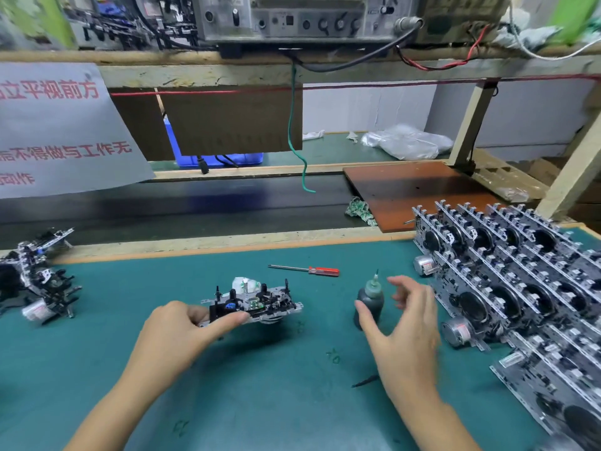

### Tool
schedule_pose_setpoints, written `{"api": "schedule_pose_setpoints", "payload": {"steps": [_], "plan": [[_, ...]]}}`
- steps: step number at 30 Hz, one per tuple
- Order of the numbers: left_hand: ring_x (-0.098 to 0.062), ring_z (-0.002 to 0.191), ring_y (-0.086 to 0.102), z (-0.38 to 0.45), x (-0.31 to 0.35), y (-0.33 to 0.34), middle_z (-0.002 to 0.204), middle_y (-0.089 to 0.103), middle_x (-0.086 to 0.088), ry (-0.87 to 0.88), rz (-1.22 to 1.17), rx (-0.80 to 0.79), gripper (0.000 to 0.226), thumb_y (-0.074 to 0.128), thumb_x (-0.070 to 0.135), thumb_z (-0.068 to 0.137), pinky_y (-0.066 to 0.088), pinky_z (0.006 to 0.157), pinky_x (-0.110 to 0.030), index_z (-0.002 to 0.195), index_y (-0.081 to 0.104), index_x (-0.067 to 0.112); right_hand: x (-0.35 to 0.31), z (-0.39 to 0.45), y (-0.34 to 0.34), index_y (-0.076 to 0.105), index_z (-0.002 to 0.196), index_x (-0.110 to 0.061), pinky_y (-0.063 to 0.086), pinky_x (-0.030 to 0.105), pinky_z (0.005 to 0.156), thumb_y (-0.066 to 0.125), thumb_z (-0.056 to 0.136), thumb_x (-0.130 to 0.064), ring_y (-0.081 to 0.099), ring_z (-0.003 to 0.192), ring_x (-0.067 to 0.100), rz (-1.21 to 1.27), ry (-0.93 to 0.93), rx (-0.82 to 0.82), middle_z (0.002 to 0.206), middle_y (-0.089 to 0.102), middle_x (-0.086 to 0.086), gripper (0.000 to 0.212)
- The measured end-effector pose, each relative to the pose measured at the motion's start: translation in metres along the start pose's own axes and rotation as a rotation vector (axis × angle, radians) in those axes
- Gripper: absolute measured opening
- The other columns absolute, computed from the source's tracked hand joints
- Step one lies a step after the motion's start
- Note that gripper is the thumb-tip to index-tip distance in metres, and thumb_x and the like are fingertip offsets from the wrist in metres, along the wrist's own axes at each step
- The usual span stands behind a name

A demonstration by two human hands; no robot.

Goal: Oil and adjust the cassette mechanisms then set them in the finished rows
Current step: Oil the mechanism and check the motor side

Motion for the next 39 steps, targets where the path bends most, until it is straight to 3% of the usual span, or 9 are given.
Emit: {"api": "schedule_pose_setpoints", "payload": {"steps": [3,12,15,21,24,27,30,34,39], "plan": [[-0.017,0.036,0.028,0.000,-0.003,0.002,0.032,0.034,-0.002,-0.036,-0.065,-0.036,0.077,0.067,0.079,0.044,0.028,0.048,-0.029,0.042,0.026,0.014,-0.048,-0.021,0.025,0.057,0.109,-0.017,0.042,0.024,0.062,0.070,0.074,-0.040,0.054,0.071,0.015,-0.240,-0.388,-0.143,0.080,0.055,-0.004,0.044],[-0.015,0.046,0.024,-0.005,-0.012,0.014,0.047,0.024,0.003,0.059,-0.025,-0.076,0.085,0.070,0.082,0.045,0.023,0.055,-0.028,0.055,0.049,0.000,-0.063,-0.028,0.069,0.059,0.063,-0.023,0.041,0.019,0.046,0.086,0.061,-0.037,0.057,0.058,0.013,-0.411,-0.580,-0.534,0.058,0.056,-0.010,0.030],[-0.015,0.039,0.028,-0.003,-0.004,0.010,0.036,0.033,-0.001,0.031,-0.216,-0.020,0.074,0.060,0.078,0.048,0.026,0.047,-0.025,0.044,0.035,0.007,-0.057,-0.018,0.060,0.057,0.071,-0.019,0.034,0.025,0.055,0.053,0.087,-0.044,0.054,0.068,0.017,-0.257,-0.478,-0.627,0.067,0.056,-0.008,0.030],[-0.016,0.034,0.041,-0.008,0.005,0.042,0.031,0.039,-0.009,-0.080,-0.506,-0.112,0.069,0.060,0.070,0.070,0.036,0.047,-0.017,0.034,0.031,0.017,-0.036,-0.016,0.050,0.037,0.072,-0.024,0.032,0.027,0.065,0.007,0.087,-0.070,0.035,0.074,0.006,-0.172,-0.438,-0.771,0.071,0.038,-0.008,0.057],[-0.017,0.037,0.040,-0.016,-0.001,0.052,0.031,0.041,-0.008,-0.127,-0.465,-0.144,0.076,0.048,0.083,0.065,0.038,0.050,-0.024,0.036,0.031,0.015,-0.024,-0.020,0.046,0.030,0.071,-0.027,0.028,0.023,0.061,0.013,0.082,-0.070,0.038,0.070,0.002,-0.122,-0.327,-0.792,0.070,0.038,-0.010,0.048],[-0.015,0.042,0.035,-0.012,0.004,0.032,0.037,0.036,-0.001,0.003,0.033,0.073,0.074,0.023,0.086,0.061,0.031,0.048,-0.029,0.045,0.030,0.014,-0.025,-0.027,0.047,0.032,0.081,-0.032,0.031,0.014,0.063,0.028,0.080,-0.074,0.037,0.075,-0.011,-0.162,-0.342,-0.763,0.074,0.036,-0.018,0.042],[-0.010,0.066,0.052,-0.006,0.032,0.010,0.063,0.055,0.015,0.265,0.037,0.278,0.049,0.037,0.074,0.068,0.041,0.056,-0.029,0.060,0.051,0.028,-0.025,-0.027,0.050,0.038,0.107,-0.042,0.033,0.007,0.077,0.053,0.079,-0.063,0.040,0.094,-0.016,-0.013,-0.193,-0.733,0.096,0.045,-0.029,0.038],[0.000,0.117,0.045,0.001,0.066,0.038,0.114,0.057,0.025,0.552,-0.272,-0.103,0.028,0.053,0.059,0.077,0.035,0.097,-0.017,0.097,0.066,0.045,-0.024,-0.018,0.056,0.053,0.100,-0.042,0.039,0.014,0.085,0.076,0.074,-0.036,0.054,0.103,0.000,0.243,-0.002,-0.717,0.100,0.059,-0.023,0.035],[0.001,0.124,0.043,0.003,0.068,0.055,0.120,0.057,0.029,0.563,-0.378,-0.244,0.028,0.054,0.052,0.081,0.029,0.099,-0.008,0.107,0.063,0.056,-0.027,-0.013,0.063,0.061,0.093,-0.040,0.040,0.016,0.085,0.081,0.070,-0.026,0.057,0.097,0.003,0.326,0.032,-0.778,0.097,0.061,-0.025,0.033]]}}
Point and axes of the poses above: each hand's wrist, its own z-axis towards the middle knuckle, its own y-axis out of the palm, x = y × z, the point moved 8 cm from there along z, towards the middle knuckle
